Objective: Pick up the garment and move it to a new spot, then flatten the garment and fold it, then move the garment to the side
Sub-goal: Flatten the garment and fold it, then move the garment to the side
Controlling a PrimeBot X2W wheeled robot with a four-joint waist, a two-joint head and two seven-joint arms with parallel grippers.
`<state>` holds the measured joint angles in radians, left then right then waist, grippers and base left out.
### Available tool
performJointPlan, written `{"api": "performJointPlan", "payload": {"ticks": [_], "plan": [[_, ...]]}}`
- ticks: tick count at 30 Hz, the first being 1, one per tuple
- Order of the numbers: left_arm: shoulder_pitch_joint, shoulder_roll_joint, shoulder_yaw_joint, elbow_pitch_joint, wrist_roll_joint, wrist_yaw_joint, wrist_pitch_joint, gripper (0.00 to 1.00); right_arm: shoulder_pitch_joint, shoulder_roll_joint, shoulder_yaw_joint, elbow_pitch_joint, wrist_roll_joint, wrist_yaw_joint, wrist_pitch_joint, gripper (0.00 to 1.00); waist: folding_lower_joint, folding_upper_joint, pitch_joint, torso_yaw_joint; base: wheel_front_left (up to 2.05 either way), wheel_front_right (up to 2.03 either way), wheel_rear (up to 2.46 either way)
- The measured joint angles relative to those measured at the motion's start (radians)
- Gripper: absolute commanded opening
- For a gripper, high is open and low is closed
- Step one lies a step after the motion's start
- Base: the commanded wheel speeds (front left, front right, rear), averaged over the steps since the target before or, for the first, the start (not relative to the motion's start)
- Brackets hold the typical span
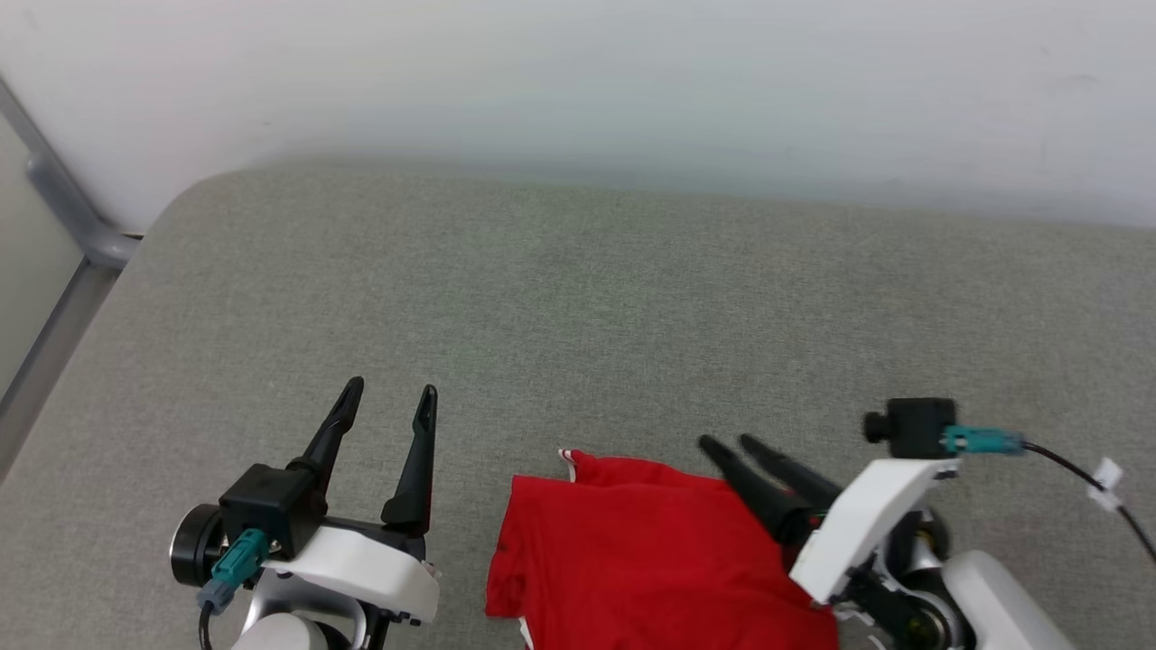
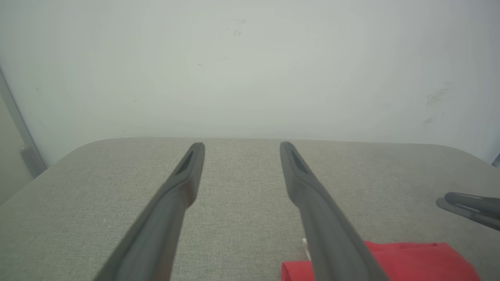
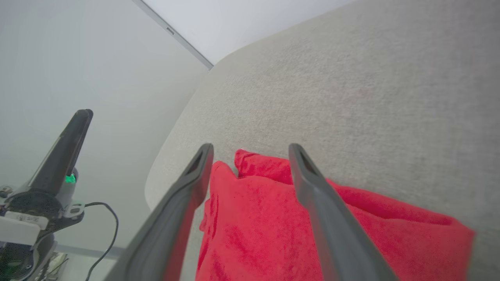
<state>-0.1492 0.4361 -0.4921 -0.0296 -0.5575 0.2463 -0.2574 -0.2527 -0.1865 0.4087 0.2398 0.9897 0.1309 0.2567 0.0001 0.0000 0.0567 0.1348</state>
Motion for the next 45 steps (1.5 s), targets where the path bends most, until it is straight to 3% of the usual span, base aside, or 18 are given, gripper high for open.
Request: {"api": "performJointPlan", "payload": {"ticks": [5, 10, 11, 12, 13, 18, 27, 38, 45], "plan": [[0.017, -0.004, 0.016, 0.004, 0.000, 0.007, -0.001, 1.00, 0.041, -0.054, -0.100, 0.002, -0.186, 0.000, -0.101, 1.00, 0.0000, 0.0000, -0.016, -0.026, 0.00, 0.00, 0.00], [0.032, -0.009, 0.040, 0.007, 0.014, 0.019, -0.002, 1.00, 0.116, -0.072, -0.283, -0.035, -0.432, 0.000, -0.162, 1.00, 0.0000, 0.0000, -0.034, -0.053, 0.00, 0.00, 0.00], [0.038, -0.011, 0.043, 0.007, 0.018, 0.021, -0.002, 1.00, 0.132, -0.066, -0.326, -0.055, -0.478, 0.000, -0.172, 1.00, 0.0000, 0.0001, -0.039, -0.058, 0.00, 0.00, 0.00], [0.049, -0.016, 0.053, 0.010, 0.026, 0.027, -0.003, 1.00, 0.187, -0.025, -0.433, -0.134, -0.618, 0.000, -0.197, 1.00, 0.0000, 0.0000, -0.051, -0.071, 0.00, 0.00, 0.00], [0.053, -0.019, 0.058, 0.010, 0.030, 0.027, -0.003, 1.00, 0.207, -0.001, -0.464, -0.163, -0.651, 0.000, -0.207, 1.00, 0.0000, 0.0000, -0.055, -0.075, 0.00, 0.00, 0.00], [0.074, -0.031, 0.081, 0.016, 0.052, 0.027, -0.003, 1.00, 0.285, 0.076, -0.529, -0.303, -0.788, 0.000, -0.225, 1.00, -0.0001, 0.0000, -0.068, -0.091, 0.00, 0.00, 0.00], [0.104, -0.039, 0.104, 0.040, 0.080, 0.018, -0.004, 1.00, 0.396, 0.123, -0.524, -0.427, -0.843, 0.000, -0.197, 1.00, -0.0001, 0.0000, -0.084, -0.110, 0.00, 0.00, 0.00], [0.107, -0.050, 0.115, 0.076, 0.079, -0.004, -0.004, 1.00, 0.418, 0.134, -0.526, -0.451, -0.822, 0.000, -0.172, 1.00, -0.0001, 0.0000, -0.085, -0.122, 0.00, 0.00, 0.00], [0.101, -0.060, 0.118, 0.079, 0.088, -0.015, -0.004, 1.00, 0.420, 0.132, -0.573, -0.358, -0.711, 0.000, 0.025, 1.00, -0.0001, 0.0000, -0.070, -0.109, 0.00, 0.00, 0.00]]}}
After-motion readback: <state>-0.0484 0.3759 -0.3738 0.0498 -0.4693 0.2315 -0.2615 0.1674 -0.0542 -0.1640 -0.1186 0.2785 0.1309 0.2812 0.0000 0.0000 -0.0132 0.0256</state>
